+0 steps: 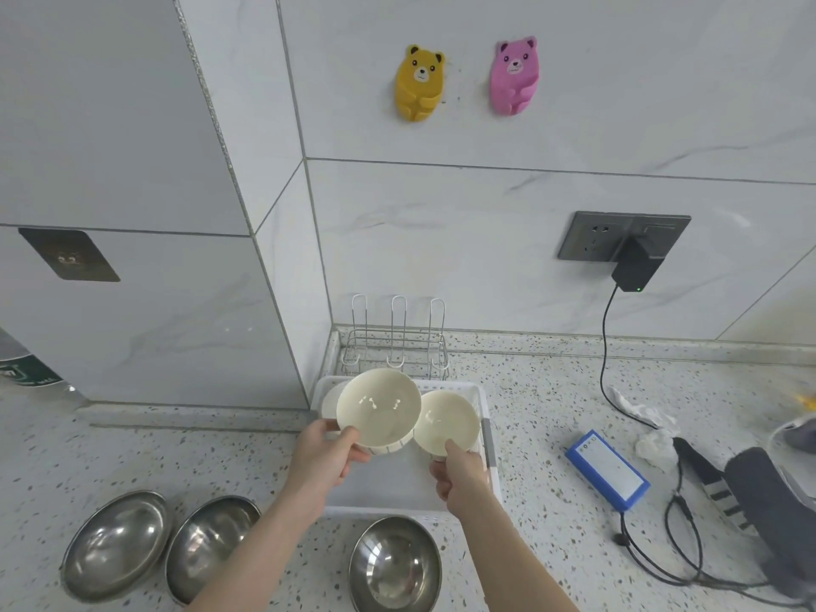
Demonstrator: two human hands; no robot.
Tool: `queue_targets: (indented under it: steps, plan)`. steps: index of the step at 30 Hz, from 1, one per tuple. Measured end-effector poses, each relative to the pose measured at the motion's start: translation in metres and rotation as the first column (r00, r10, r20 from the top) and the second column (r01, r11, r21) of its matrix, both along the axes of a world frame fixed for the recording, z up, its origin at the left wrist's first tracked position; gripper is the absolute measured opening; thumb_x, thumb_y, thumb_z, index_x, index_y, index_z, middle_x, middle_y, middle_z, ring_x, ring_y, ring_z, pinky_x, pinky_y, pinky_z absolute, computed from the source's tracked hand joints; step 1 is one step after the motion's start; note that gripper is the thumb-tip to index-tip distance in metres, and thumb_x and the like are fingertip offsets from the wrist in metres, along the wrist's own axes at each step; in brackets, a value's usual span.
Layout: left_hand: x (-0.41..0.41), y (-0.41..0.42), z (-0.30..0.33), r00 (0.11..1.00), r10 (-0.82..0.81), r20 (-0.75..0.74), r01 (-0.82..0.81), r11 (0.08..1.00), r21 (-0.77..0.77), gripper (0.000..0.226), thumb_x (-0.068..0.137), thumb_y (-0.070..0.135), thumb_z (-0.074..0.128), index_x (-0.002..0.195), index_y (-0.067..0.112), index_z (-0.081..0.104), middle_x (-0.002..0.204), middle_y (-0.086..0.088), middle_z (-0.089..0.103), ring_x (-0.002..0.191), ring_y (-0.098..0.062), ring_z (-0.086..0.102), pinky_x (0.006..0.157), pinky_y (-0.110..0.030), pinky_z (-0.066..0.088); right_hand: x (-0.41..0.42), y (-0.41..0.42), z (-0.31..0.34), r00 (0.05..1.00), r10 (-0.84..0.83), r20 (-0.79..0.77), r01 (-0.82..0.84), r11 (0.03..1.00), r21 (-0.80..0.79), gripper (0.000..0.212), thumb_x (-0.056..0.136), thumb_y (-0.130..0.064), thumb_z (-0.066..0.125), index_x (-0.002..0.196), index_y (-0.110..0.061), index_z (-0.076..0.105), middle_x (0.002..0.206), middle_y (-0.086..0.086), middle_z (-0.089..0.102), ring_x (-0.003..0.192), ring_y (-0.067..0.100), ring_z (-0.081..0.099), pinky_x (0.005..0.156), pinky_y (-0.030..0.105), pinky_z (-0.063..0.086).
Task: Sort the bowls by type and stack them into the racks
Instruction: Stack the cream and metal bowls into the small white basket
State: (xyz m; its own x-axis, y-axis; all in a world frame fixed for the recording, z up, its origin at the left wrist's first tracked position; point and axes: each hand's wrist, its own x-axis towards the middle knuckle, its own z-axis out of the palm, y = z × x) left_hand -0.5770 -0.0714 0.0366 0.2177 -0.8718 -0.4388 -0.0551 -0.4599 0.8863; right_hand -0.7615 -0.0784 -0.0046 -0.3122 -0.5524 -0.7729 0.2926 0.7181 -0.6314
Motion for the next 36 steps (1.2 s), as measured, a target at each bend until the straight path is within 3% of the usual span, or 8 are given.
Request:
queue_targets:
  steps: [3,7,11,14,18,25,30,36]
  plan:
    - [-0.009,-0.005,-0.005,1.0,-0.021,0.023,0.02,1.0,0.013,0.016,0.088,0.009,0.058,0.104,0.009,0.059,0.064,-0.012,0.074,0.034,-0.008,0.039,0.035,-0.019,0.03,-0.008,0.008,0.013,0.987,0.14,-0.074,-0.14,0.99,-0.004,0.022,0.095,-0.016,0.045,0.113,-0.005,0.051,0.074,0.013,0.066,0.033,0.01,0.052,0.036,0.018,0.028]
    - [-0.025,-0.011,-0.01,0.998,-0.05,0.022,0.05,0.999,0.016,0.016,0.088,0.01,0.058,0.103,0.01,0.058,0.061,-0.008,0.073,0.032,-0.004,0.043,0.035,-0.018,0.032,-0.01,0.023,0.02,0.845,0.212,-0.49,-0.305,0.945,-0.116,0.04,0.095,-0.026,0.04,0.133,-0.016,0.043,0.093,-0.001,0.068,0.062,0.016,0.07,0.064,0.031,0.048]
    - [-0.045,-0.017,-0.016,0.997,-0.077,0.005,0.077,0.997,0.019,0.015,0.088,0.011,0.059,0.102,0.013,0.054,0.059,-0.007,0.072,0.035,-0.005,0.047,0.036,-0.017,0.033,-0.014,0.026,0.029,0.869,0.11,-0.482,-0.249,0.94,-0.233,0.046,0.097,-0.047,0.032,0.128,-0.022,0.053,0.075,-0.007,0.07,0.09,0.018,0.065,0.085,0.042,0.048]
    - [-0.059,-0.02,-0.019,0.994,-0.109,0.001,0.109,0.994,0.03,0.015,0.087,0.012,0.057,0.101,0.012,0.053,0.062,-0.009,0.073,0.039,-0.012,0.043,0.038,-0.021,0.032,-0.016,0.023,0.033,0.826,0.183,-0.533,-0.329,0.924,-0.194,0.042,0.095,-0.051,0.037,0.121,-0.024,0.053,0.078,-0.009,0.07,0.091,0.015,0.064,0.081,0.037,0.045]
    - [-0.064,-0.025,-0.024,0.984,-0.173,0.049,0.172,0.985,0.027,0.013,0.088,0.014,0.056,0.099,0.016,0.051,0.063,-0.007,0.073,0.034,-0.005,0.046,0.036,-0.019,0.032,-0.021,0.016,0.032,0.775,0.224,-0.591,-0.409,0.891,-0.198,0.031,0.093,-0.028,0.046,0.122,-0.02,0.054,0.082,-0.005,0.072,0.084,0.012,0.063,0.068,0.031,0.046]
    - [-0.064,-0.037,-0.028,0.943,-0.316,0.102,0.313,0.949,0.043,0.022,0.097,0.038,0.047,0.107,0.021,0.055,0.071,-0.001,0.076,0.036,-0.011,0.043,0.035,-0.018,0.028,-0.027,0.002,0.025,0.748,0.213,-0.628,-0.395,0.904,-0.163,0.027,0.094,-0.024,0.046,0.111,-0.007,0.058,0.076,0.0,0.071,0.081,0.016,0.061,0.067,0.031,0.044]
    - [-0.063,-0.041,-0.033,0.903,-0.384,0.194,0.382,0.923,0.05,0.026,0.1,0.032,0.041,0.125,0.027,0.046,0.074,-0.003,0.075,0.031,-0.001,0.041,0.037,-0.018,0.034,-0.029,-0.002,0.02,0.737,0.249,-0.628,-0.41,0.904,-0.123,0.028,0.094,-0.025,0.046,0.113,-0.008,0.057,0.086,0.007,0.073,0.088,0.022,0.063,0.076,0.036,0.051]
    - [-0.066,-0.045,-0.038,0.867,-0.395,0.302,0.417,0.909,-0.009,0.043,0.098,0.02,0.042,0.138,0.034,0.047,0.086,0.006,0.072,0.057,0.0,0.067,0.05,-0.024,0.041,-0.026,-0.005,0.016,0.706,0.281,-0.65,-0.434,0.897,-0.083,0.028,0.094,-0.024,0.045,0.113,-0.009,0.058,0.092,0.011,0.071,0.089,0.025,0.065,0.078,0.039,0.054]
